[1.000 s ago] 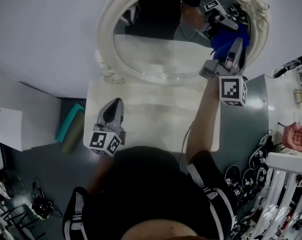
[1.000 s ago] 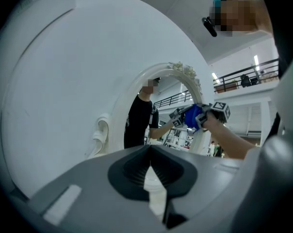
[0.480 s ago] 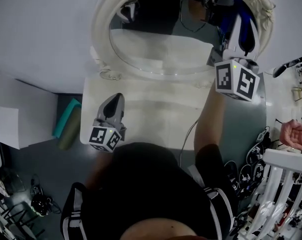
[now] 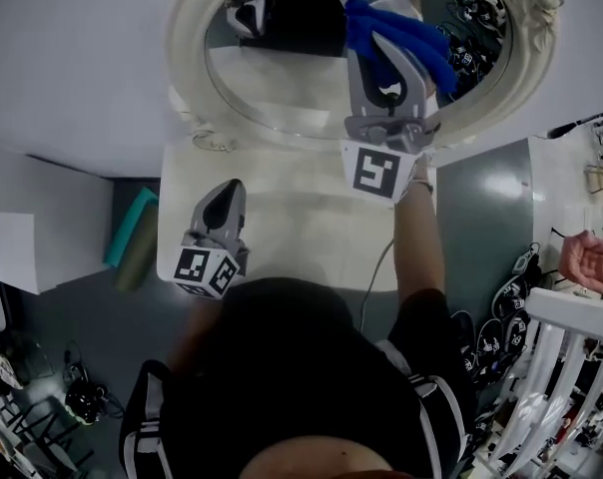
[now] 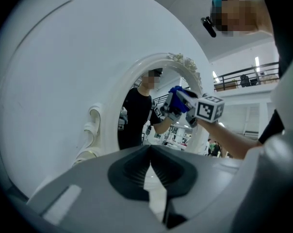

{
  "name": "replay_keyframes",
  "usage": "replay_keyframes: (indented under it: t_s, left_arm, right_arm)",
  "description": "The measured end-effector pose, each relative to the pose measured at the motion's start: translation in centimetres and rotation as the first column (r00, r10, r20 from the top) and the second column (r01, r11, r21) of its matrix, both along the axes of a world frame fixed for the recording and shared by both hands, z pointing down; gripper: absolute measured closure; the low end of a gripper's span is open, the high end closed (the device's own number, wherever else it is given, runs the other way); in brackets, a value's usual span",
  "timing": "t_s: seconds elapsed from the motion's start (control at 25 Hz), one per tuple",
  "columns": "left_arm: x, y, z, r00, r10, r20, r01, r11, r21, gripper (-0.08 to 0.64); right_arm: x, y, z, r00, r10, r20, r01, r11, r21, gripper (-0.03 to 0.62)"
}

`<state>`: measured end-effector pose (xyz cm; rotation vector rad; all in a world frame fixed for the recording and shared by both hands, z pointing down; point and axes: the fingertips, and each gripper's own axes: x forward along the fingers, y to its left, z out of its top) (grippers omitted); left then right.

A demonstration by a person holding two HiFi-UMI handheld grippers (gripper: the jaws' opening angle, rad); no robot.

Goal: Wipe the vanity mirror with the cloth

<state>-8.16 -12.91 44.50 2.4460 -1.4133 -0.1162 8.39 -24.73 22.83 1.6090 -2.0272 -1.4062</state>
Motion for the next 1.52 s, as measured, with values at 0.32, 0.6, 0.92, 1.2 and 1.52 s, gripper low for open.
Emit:
replay_keyframes:
  t_s: [0.32, 0.6, 0.92, 1.2, 1.52]
  left_arm:
    - [-0.2, 0.1, 0.4, 1.0, -0.011, 0.019, 0.011, 1.0, -0.005, 0.549]
    - [-1.1, 0.6, 1.0, 0.998, -0.038, 0.04, 0.039, 0.999, -0.02, 0.549]
    - [-2.1, 1.1, 1.9, 0.996, -0.068, 0.059, 0.071, 0.997, -0.044, 0.549]
    - [-2.2, 1.0, 2.2, 0.996, -0.067, 0.054, 0.07, 0.997, -0.045, 0.549]
    - [-1.9, 1.4, 1.3, 0.998, -0.055, 0.041, 0.056, 0.998, -0.014, 0.549]
  right_arm:
    - [-3.5, -0.2, 15.3, 0.989, -0.097, -0.111, 0.076, 0.981, -0.176, 0.535]
    - [-4.3, -0.6, 32.5, 0.976, -0.188, -0.109, 0.115, 0.875, -0.471, 0.534]
    - [-3.9, -0.7, 39.9, 0.972, -0.226, 0.069, 0.207, 0.677, -0.706, 0.535]
    - [-5.2, -0.8, 38.6, 0.904, -0.227, 0.362, 0.427, 0.477, -0.768, 0.535]
    - [-8.3, 1.0, 30.4, 0.6, -0.177, 0.78, 0.76, 0.43, -0.488, 0.534]
